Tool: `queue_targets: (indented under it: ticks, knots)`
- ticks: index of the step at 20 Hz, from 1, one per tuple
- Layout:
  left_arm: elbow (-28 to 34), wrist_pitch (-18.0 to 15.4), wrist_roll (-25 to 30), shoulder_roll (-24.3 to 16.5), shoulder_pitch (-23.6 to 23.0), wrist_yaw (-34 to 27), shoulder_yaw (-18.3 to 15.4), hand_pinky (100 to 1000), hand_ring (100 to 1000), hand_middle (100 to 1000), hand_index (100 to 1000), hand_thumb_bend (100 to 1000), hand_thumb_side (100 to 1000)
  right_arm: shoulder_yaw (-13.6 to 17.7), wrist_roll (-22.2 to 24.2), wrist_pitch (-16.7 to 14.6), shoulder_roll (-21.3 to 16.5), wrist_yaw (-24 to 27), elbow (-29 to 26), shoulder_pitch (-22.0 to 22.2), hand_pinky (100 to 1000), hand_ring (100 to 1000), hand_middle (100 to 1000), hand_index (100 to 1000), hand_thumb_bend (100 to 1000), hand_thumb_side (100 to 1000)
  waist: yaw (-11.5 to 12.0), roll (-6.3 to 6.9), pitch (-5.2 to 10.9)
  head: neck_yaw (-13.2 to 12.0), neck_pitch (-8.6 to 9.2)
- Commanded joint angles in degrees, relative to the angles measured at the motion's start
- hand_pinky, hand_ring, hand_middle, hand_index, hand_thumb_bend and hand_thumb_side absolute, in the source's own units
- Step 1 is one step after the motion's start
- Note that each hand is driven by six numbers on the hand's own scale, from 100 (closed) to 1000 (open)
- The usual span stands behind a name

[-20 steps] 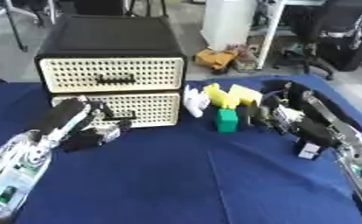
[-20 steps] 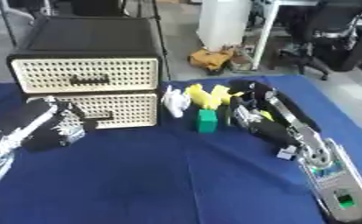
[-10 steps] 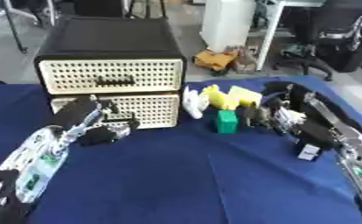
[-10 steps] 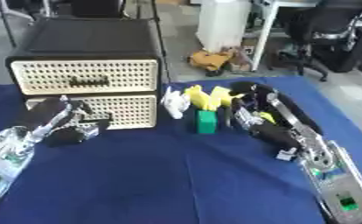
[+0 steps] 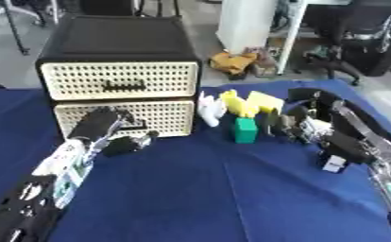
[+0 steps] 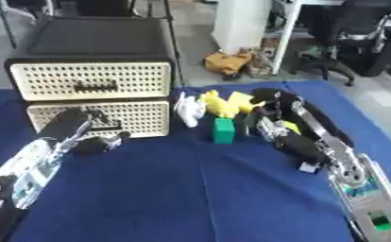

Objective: Pick up objects from table and place into drawer.

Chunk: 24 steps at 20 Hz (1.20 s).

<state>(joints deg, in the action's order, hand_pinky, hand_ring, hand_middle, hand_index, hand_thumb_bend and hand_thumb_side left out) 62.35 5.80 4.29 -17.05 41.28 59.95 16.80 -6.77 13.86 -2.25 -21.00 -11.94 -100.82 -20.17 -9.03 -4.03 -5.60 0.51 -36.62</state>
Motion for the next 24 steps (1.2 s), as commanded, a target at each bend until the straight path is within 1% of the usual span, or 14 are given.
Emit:
queue_targets:
  ticks: [1,7,16,21,24]
  knots:
    - [-1.44,0.22,-1.69,0.38,1.96,2.05,-1.06,100,100,100,742,563,946,0.18,0.19,-0.14,-0.74,0.46,-0.66,-0.97,612,719,754,885,100,670,-0.17,0.01,0.57,-0.34,0.63]
    - [-4.46,0.7,-3.21,0.75,2.18,4.7,-2.02,100,100,100,750,567,946,0.16,0.23,-0.18,-0.7,0.54,-0.61,-0.97,611,719,754,884,100,672,-0.36,0.07,0.52,-0.45,0.64]
    - [-7.64,1.02,-3.99,0.83,2.14,6.37,-3.23,100,100,100,745,567,955,0.16,0.25,-0.25,-0.64,0.57,-0.52,-0.88,610,719,753,884,100,673,-0.47,0.24,0.51,-0.35,0.55]
    - [-8.39,0.63,-2.82,0.83,1.74,6.72,-3.13,100,100,100,695,567,957,0.22,0.18,-0.26,-0.62,0.57,-0.49,-0.8,610,719,753,883,100,674,-0.48,0.32,0.48,-0.2,0.52]
    - [-8.48,0.29,-1.03,0.7,1.38,7.0,-2.9,100,100,100,655,565,961,0.24,0.16,-0.26,-0.63,0.55,-0.46,-0.75,610,720,753,883,100,674,-0.41,0.36,0.53,-0.11,0.53]
